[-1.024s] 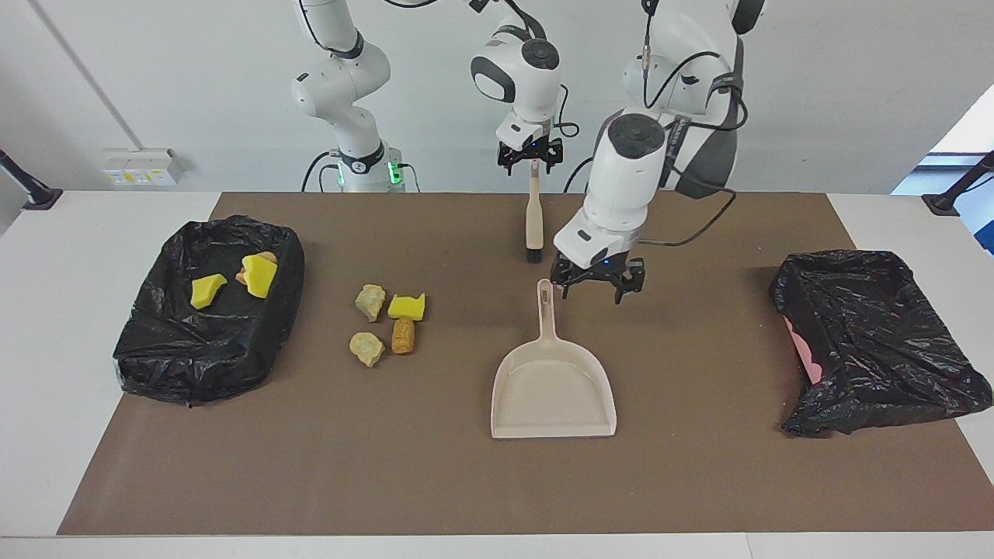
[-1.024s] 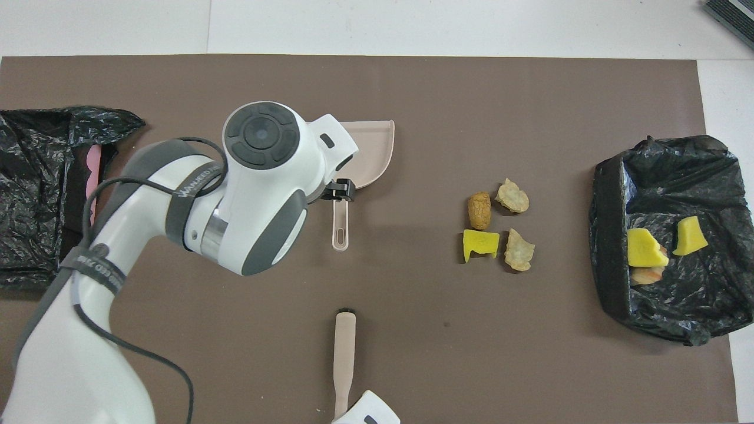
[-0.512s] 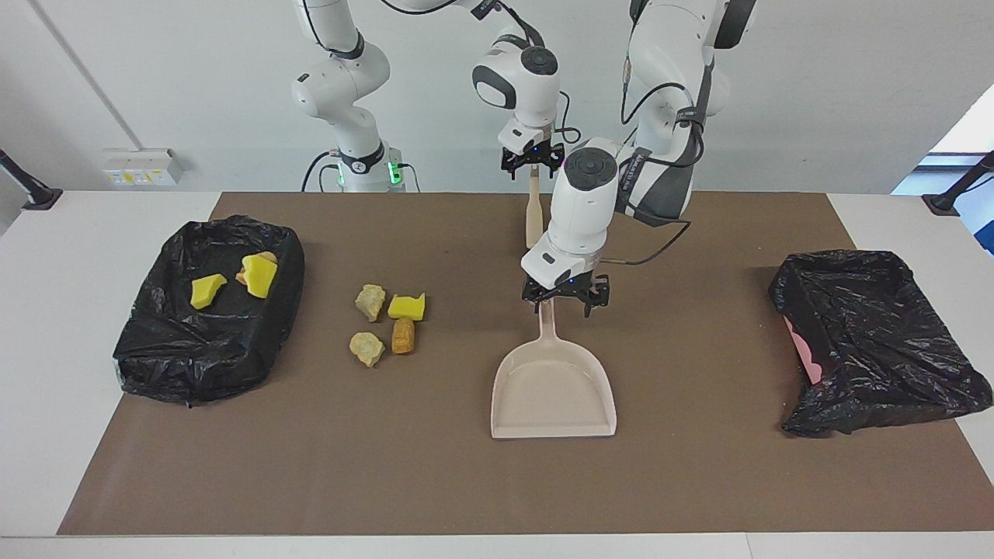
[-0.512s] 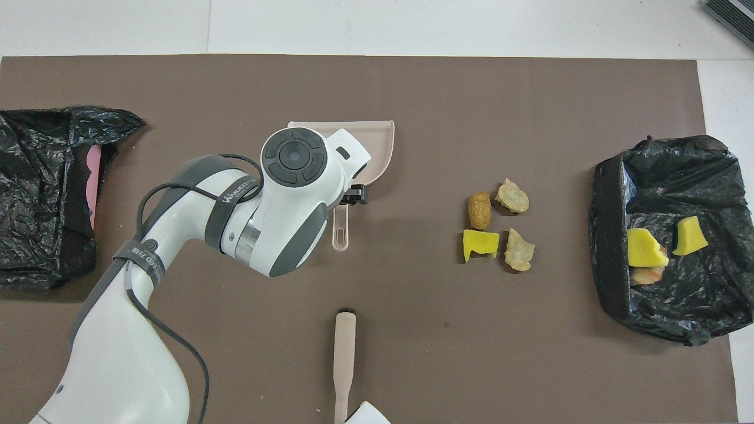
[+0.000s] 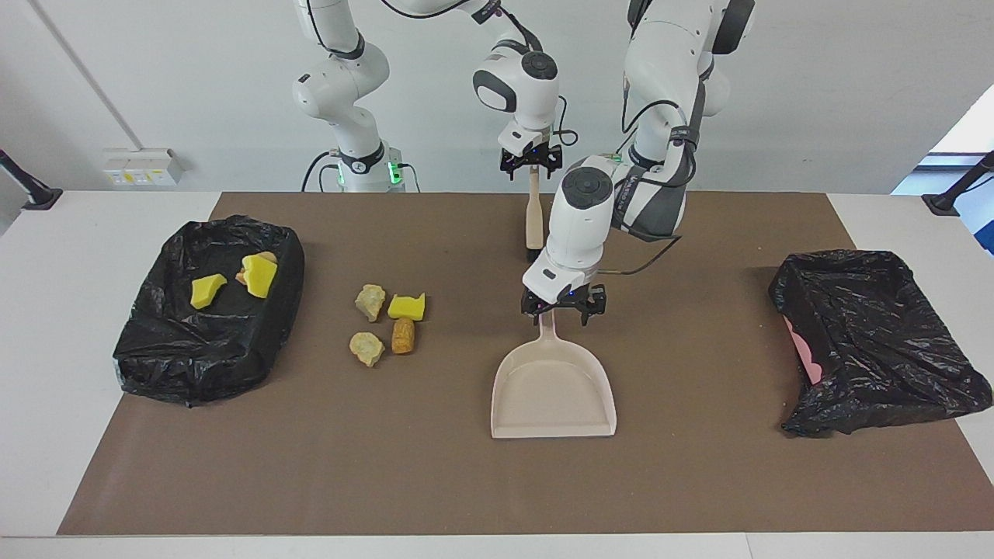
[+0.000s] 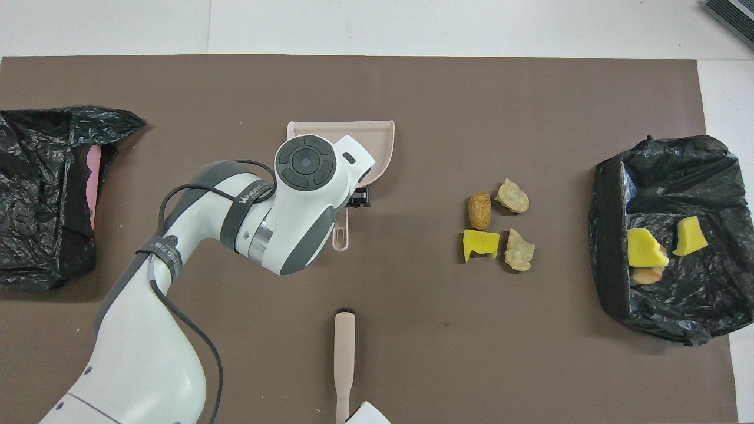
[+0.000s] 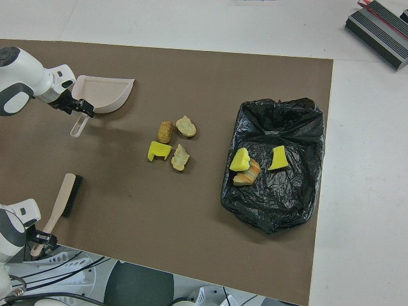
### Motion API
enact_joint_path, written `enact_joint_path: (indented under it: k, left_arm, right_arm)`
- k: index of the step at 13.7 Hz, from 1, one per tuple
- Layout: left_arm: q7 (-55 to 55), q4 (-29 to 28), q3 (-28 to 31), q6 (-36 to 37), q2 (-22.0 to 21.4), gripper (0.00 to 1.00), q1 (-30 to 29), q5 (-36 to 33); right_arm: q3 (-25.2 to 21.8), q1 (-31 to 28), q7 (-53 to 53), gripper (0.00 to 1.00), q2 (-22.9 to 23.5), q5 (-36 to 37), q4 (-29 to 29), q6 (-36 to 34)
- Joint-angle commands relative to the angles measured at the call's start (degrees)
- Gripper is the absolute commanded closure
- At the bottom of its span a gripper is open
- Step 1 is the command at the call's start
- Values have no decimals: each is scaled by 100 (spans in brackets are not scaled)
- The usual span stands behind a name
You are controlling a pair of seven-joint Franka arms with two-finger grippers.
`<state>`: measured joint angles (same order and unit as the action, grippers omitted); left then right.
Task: Sweep and dump trash in bin
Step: 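Move the left gripper to the dustpan handle and grasp it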
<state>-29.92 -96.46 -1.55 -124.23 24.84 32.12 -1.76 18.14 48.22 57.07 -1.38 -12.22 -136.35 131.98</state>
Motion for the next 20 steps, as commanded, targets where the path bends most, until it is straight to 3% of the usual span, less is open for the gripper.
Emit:
enact_joint_path:
  k: [1, 5, 7, 8, 11, 17, 19, 20]
  left_arm:
    - [-111, -83, 59, -146, -32, 10, 93, -62]
    - [-49, -188, 50, -137, -32, 21, 180, -62]
    - [-31, -242, 50, -111, -58, 36, 233, -62]
    - [-23, -242, 50, -119, -58, 53, 242, -62]
    - [-14, -189, 59, -119, -50, 59, 234, -105]
    - [118, -110, 76, -110, -50, 56, 225, -263]
    - [118, -110, 76, -102, -50, 59, 216, -317]
    - [127, -110, 76, -84, -58, 72, 216, -343]
  right_arm:
    - [-12, 12, 120, 100, -21, -88, -49, 179]
    - [-47, -75, 41, 100, 67, 192, 65, -66]
    - [-65, -198, 33, 100, -38, 368, 100, -224]
    - [-65, -225, 41, 100, -47, 447, 118, -208]
    - [-39, -330, 33, 100, -47, 440, 65, -102]
    - [-12, -383, -2, 98, 111, 352, -102, 364]
    - [-12, -401, -20, 71, 155, 352, -84, 399]
    - [-12, -401, -20, 56, 155, 352, -67, 390]
